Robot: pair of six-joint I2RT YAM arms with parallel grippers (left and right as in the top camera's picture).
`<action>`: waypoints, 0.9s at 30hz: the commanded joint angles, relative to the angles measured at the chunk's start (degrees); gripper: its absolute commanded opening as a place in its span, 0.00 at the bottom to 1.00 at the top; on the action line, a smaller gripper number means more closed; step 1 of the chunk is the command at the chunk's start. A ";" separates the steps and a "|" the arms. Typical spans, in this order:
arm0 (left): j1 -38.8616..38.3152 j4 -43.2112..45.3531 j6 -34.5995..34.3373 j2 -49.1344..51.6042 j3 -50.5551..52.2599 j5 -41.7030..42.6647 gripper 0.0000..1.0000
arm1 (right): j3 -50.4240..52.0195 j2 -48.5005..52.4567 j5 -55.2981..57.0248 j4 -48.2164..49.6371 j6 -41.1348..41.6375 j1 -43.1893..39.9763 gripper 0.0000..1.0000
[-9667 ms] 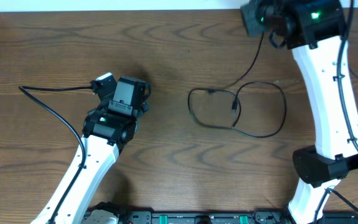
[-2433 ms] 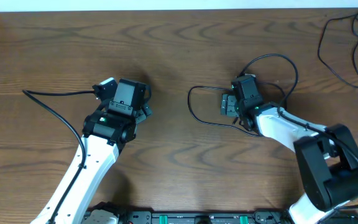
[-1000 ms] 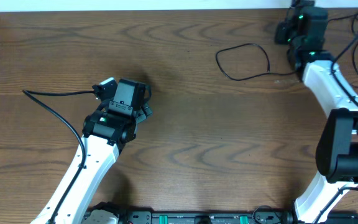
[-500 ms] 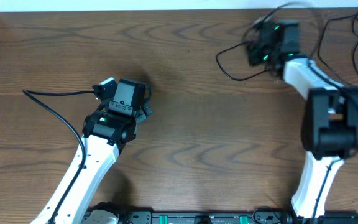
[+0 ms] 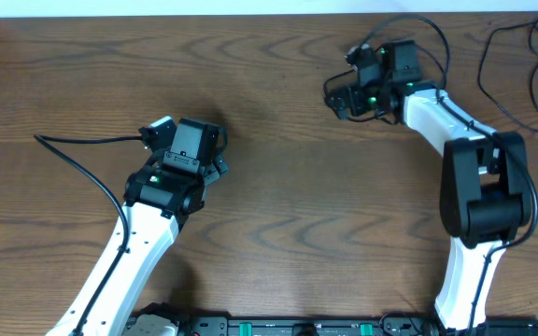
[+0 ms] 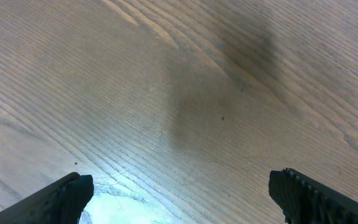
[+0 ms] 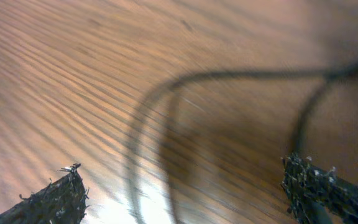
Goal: Untangle cables
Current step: 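Lay the black cable down at the top right with the right gripper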
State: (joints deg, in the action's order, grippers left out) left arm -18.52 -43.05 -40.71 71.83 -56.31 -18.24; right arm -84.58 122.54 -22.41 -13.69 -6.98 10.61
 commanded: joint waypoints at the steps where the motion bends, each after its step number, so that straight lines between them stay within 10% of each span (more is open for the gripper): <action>1: 0.24 -0.02 -0.52 -0.35 0.07 -0.22 0.98 | -0.02 -4.15 5.75 0.09 -0.39 3.52 0.99; 7: 0.24 -0.04 -0.52 -0.35 0.07 -0.22 0.98 | 0.00 -2.58 14.56 -2.71 -0.42 9.64 0.87; 14: 0.24 -0.02 -0.52 -0.35 0.07 -0.22 0.98 | 0.00 1.88 18.58 -7.48 -0.35 13.14 0.11; 27: 0.24 -0.04 -0.52 -0.35 0.07 -0.20 0.98 | 0.00 2.29 28.04 -8.44 -4.37 3.17 0.01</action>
State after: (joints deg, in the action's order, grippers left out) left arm -18.52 -43.05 -40.71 71.83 -56.31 -18.26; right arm -84.75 124.09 3.16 -23.51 -8.45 17.43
